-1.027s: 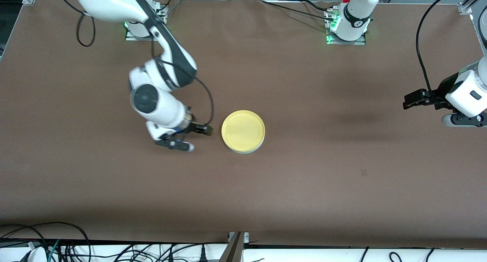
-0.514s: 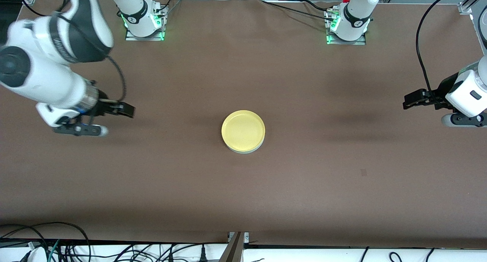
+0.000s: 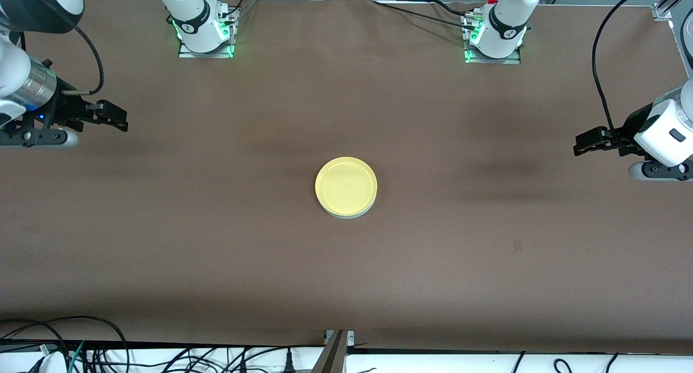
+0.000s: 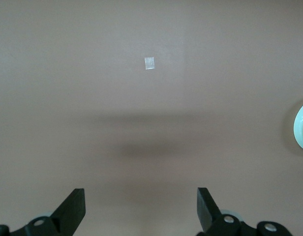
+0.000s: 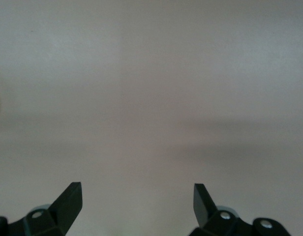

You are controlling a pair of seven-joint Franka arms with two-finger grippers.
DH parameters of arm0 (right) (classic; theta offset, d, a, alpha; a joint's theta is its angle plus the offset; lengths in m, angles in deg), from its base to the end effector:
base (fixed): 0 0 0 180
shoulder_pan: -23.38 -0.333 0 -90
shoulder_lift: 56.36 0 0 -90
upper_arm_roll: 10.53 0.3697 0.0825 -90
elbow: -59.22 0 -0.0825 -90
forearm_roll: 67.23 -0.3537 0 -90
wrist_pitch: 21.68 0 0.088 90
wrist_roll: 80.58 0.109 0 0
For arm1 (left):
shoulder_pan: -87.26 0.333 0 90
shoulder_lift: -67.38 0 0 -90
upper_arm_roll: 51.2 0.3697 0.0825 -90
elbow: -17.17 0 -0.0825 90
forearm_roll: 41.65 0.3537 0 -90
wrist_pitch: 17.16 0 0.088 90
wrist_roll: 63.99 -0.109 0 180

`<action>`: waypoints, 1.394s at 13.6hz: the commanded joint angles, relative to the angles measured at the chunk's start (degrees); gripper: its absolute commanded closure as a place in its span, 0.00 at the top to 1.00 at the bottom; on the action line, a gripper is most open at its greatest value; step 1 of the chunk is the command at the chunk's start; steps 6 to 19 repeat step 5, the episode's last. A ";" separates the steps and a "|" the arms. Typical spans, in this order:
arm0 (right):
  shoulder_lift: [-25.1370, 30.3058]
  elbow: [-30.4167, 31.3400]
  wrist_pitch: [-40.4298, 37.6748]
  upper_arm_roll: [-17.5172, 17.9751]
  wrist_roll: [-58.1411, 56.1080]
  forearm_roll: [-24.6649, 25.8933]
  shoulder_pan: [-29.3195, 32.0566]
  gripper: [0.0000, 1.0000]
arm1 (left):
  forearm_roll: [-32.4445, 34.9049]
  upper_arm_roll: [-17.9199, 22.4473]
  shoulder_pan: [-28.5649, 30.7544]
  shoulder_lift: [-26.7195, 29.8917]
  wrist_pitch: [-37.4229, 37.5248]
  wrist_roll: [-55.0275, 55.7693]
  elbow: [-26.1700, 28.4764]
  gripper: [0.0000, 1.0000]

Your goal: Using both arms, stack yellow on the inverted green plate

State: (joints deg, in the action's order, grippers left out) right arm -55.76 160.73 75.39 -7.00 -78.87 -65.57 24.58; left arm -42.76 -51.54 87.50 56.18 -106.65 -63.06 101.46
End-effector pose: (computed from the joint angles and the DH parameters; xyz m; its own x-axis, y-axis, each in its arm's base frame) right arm 0.5217 0.0186 0.6030 0.9977 0.0143 -0.0661 0.0163 -0.9994 0.0311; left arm 0.5888 -0.0028 0.6103 0.9944 0.0143 -0.1048 0.0164 -0.9997 0.0187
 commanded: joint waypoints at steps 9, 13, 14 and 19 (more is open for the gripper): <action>1.34 0.37 -0.92 -2.12 -0.04 0.10 -0.14 1.00 | -0.82 -0.10 0.28 -0.22 0.72 -0.57 -1.14 1.00; 1.34 0.37 -0.92 -2.12 -0.04 0.10 -0.14 1.00 | -0.82 -0.10 0.28 -0.22 0.72 -0.57 -1.14 1.00; 1.34 0.37 -0.92 -2.12 -0.04 0.10 -0.14 1.00 | -0.82 -0.10 0.28 -0.22 0.72 -0.57 -1.14 1.00; 1.34 0.37 -0.92 -2.12 -0.04 0.10 -0.14 1.00 | -0.82 -0.10 0.28 -0.22 0.72 -0.57 -1.14 1.00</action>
